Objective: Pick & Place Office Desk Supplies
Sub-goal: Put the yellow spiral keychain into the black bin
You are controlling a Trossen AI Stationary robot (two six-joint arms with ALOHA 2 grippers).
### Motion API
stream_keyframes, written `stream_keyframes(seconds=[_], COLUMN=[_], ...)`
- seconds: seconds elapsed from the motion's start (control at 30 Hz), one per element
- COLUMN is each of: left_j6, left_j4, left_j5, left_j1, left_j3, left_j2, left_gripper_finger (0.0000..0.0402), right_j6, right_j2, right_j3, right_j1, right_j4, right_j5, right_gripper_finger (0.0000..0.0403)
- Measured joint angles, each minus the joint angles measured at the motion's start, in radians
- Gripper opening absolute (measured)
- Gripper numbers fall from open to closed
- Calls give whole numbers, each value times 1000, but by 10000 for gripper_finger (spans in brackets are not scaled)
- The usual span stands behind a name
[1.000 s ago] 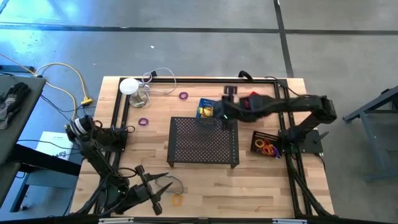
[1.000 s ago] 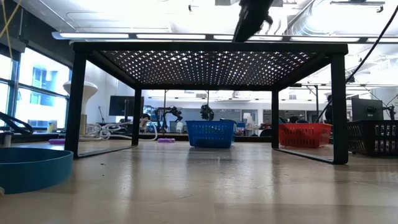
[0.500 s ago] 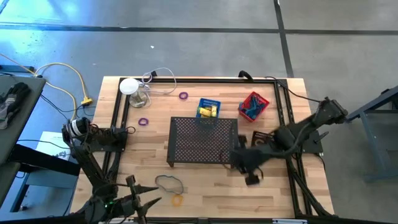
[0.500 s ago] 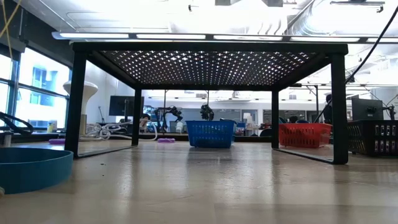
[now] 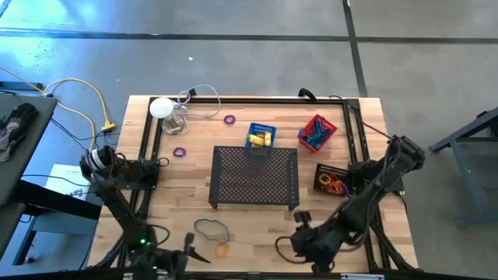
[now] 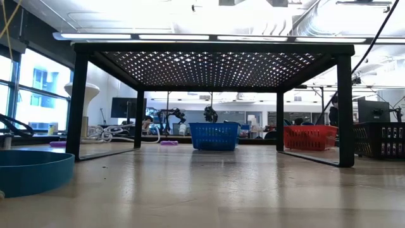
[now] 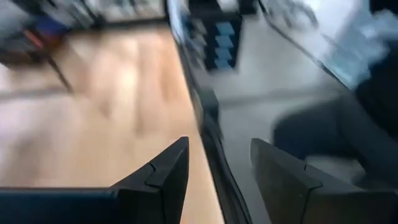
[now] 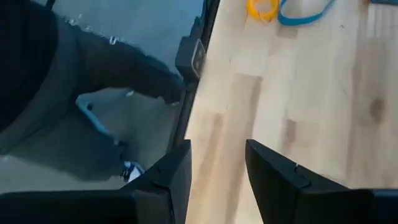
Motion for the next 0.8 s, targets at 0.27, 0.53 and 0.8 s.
stream_keyframes(seconds=[0.27, 0.53, 0.8], left_j6=[-94, -90, -4], left_j4=[-137, -254, -188], left_j5=[272, 286, 236], left_j1=[104, 94, 94], left_j3=[0, 0, 1], left_j2=[0, 0, 107], left_gripper_finger=[165, 165, 165], right_j6=[51, 53, 53], right_j2=[152, 242, 255], right_j3=[0, 0, 0], right_j1=[64, 75, 65], right_j4=[188, 307, 402], right_j5=[10, 13, 29], right_gripper_finger=[139, 139, 139])
